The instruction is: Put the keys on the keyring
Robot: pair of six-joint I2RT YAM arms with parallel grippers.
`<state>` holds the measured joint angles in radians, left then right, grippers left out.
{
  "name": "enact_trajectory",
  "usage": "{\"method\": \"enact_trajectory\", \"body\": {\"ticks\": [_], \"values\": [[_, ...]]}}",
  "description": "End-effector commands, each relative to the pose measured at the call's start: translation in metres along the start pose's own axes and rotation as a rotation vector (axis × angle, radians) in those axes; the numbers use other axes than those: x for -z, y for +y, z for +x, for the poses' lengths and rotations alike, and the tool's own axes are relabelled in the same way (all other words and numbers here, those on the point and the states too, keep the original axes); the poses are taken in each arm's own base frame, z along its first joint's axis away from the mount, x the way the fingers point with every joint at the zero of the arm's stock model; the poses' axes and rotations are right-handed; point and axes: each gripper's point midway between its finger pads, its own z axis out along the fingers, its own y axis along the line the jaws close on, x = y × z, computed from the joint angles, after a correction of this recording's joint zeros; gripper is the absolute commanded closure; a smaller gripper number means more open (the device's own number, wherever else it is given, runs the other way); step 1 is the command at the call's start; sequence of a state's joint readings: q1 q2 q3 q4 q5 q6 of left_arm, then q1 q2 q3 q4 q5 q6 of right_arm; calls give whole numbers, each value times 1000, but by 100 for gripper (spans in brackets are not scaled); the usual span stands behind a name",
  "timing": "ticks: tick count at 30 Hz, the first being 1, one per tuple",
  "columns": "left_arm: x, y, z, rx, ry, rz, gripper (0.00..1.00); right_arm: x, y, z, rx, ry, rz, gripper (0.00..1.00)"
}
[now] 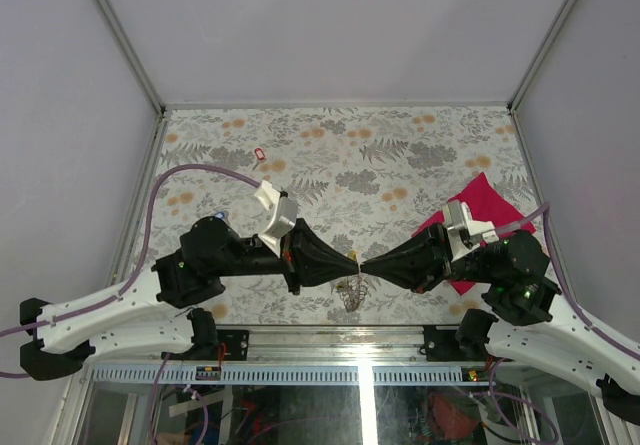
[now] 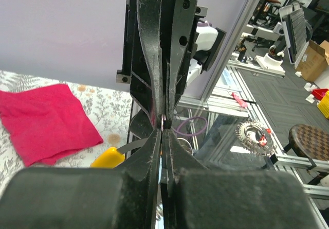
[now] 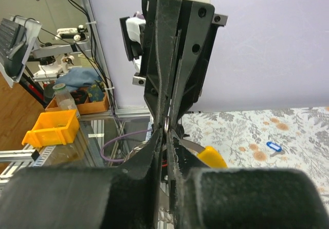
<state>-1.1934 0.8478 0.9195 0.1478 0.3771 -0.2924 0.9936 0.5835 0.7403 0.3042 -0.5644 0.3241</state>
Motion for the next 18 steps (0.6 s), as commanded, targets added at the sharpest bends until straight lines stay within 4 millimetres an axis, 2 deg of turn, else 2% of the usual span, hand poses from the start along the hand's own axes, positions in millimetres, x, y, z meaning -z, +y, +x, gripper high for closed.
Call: {"method": "enact_trajectory", "body": {"ticks": [1,4,9,13,18], "values": [[3,-7,-27,-37,-22,-12,100,8,-3,-16,60,-2,55,87],[5,-3,-24,-37,24,-49,100,18,-8,-14,72,14,115,76],[8,12,-9,-32,154,-136,100,35,-14,-11,89,29,198,67],[4,21,7,-23,258,-161,100,43,-18,-9,97,45,241,66],[0,25,14,-33,309,-172,100,45,-22,-6,111,68,257,66]]}}
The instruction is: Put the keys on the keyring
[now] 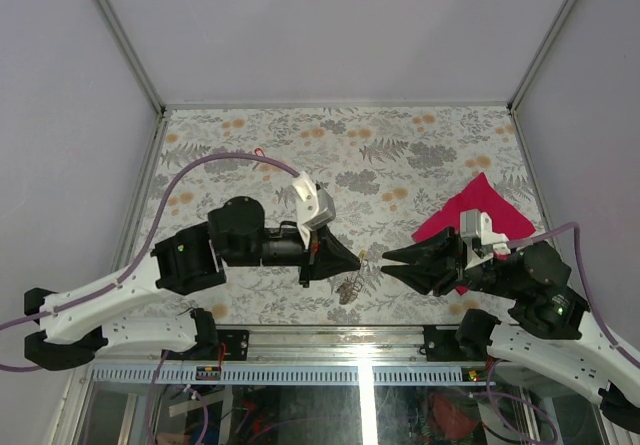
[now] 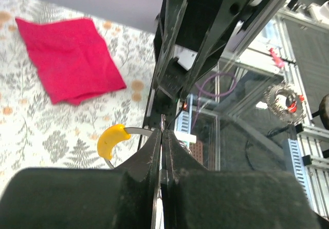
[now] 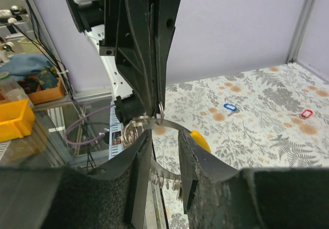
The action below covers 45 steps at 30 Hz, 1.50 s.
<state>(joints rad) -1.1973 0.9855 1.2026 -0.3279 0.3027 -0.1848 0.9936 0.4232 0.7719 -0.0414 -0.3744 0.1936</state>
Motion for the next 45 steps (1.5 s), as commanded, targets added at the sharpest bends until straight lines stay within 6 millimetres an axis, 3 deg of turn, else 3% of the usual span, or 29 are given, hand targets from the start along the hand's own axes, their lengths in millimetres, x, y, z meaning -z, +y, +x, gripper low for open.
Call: {"method": "enact_trajectory", "body": {"ticks": [1,20,27,39,45], "values": [[1,2,-3,-41,35,-25,100,3,-7,-15,51,-17,45,66],[-8,23,17,-187,355,-133,100,-12,-16,12,186,119,3,67],[-6,20,26,-202,409,-113,100,-17,-8,18,195,115,-64,69],[-3,7,25,-213,403,-58,100,-30,2,27,162,155,-156,73],[-2,5,24,-215,398,-50,100,-34,3,30,151,166,-176,81]]}}
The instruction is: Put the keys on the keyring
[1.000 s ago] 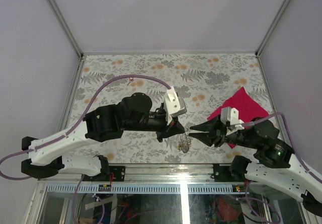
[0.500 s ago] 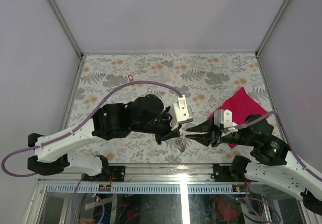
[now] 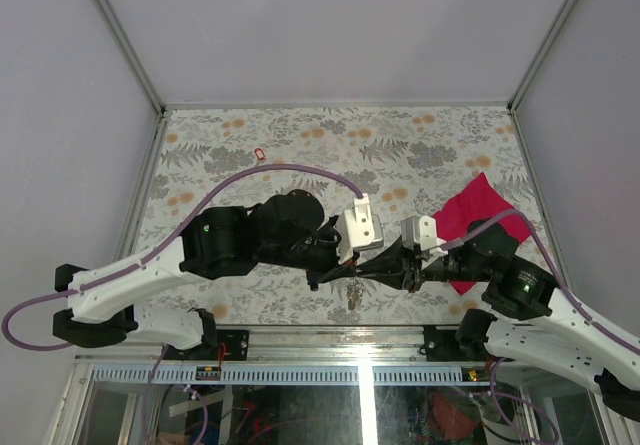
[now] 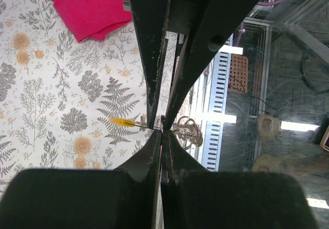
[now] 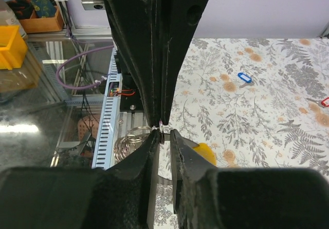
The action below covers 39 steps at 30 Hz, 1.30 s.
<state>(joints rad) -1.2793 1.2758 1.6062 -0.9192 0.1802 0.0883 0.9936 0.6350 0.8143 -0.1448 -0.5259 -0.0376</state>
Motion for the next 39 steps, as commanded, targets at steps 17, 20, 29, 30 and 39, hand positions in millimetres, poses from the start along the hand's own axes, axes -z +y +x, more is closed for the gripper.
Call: {"method": "enact_trajectory", "body": {"ticks": [17,20,29,30,39], "values": [[36,-9,-31,16,-229,-8,60,6,-1,-53,210,-164,-2,100],[44,-2,-25,79,-295,-62,50,12,-2,-68,335,-203,11,100],[54,14,-16,256,-429,-161,26,25,-2,-68,695,-298,51,100],[52,15,-15,265,-431,-166,25,26,-4,-66,724,-294,62,100],[43,30,-10,322,-463,-239,24,31,-13,-46,979,-237,110,100]]}}
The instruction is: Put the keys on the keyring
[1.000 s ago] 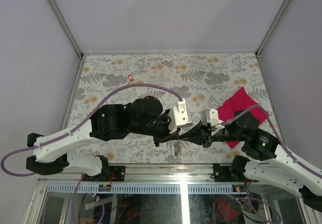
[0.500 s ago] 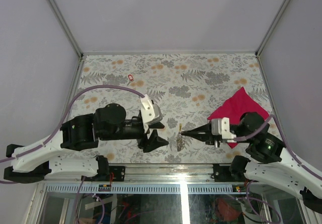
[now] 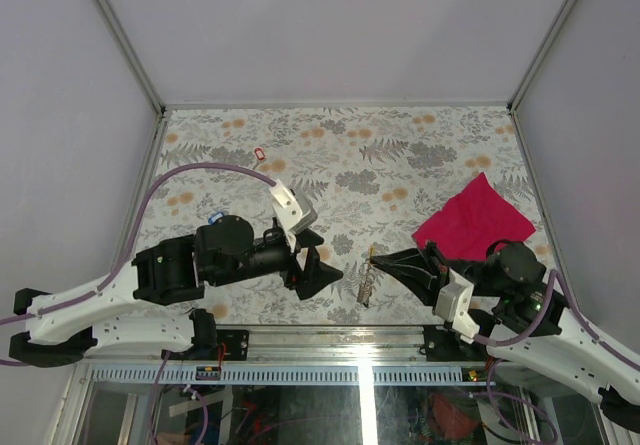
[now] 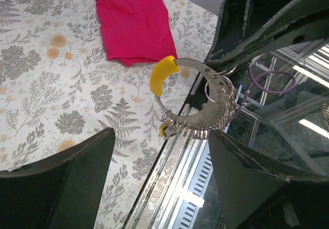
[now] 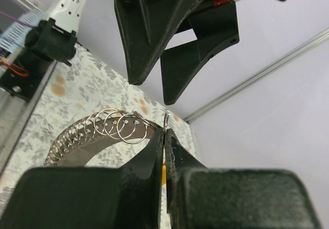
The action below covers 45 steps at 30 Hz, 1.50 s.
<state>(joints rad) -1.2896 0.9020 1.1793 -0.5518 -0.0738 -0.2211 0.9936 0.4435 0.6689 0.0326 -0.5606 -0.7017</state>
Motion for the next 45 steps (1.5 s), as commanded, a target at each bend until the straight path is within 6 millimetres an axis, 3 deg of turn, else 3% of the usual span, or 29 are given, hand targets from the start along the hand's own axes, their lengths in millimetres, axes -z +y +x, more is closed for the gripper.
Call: {"method": "enact_trajectory", "body": {"ticks": [1,12,17,20,24,29,35,41,45], "values": [[-3,2,-24,47,-125,-23,25,4,-16,-7,226,-22,55,100],[-10,-11,-31,7,-166,49,26,7,-17,-14,285,-31,40,100],[-14,-1,-29,19,-162,-1,27,8,-14,-14,260,-29,28,100],[-16,28,-26,78,-151,-168,34,10,-9,0,190,20,30,100],[-20,66,-18,147,-120,-282,35,15,-3,17,72,88,51,100],[-20,132,-4,252,-78,-395,36,21,6,39,-8,184,55,100],[-16,206,25,304,-3,-609,34,25,13,47,-100,231,51,100],[21,287,67,509,-16,-933,33,28,8,49,-209,273,98,100],[50,325,100,642,-66,-1111,33,30,3,54,-364,341,152,100]]}}
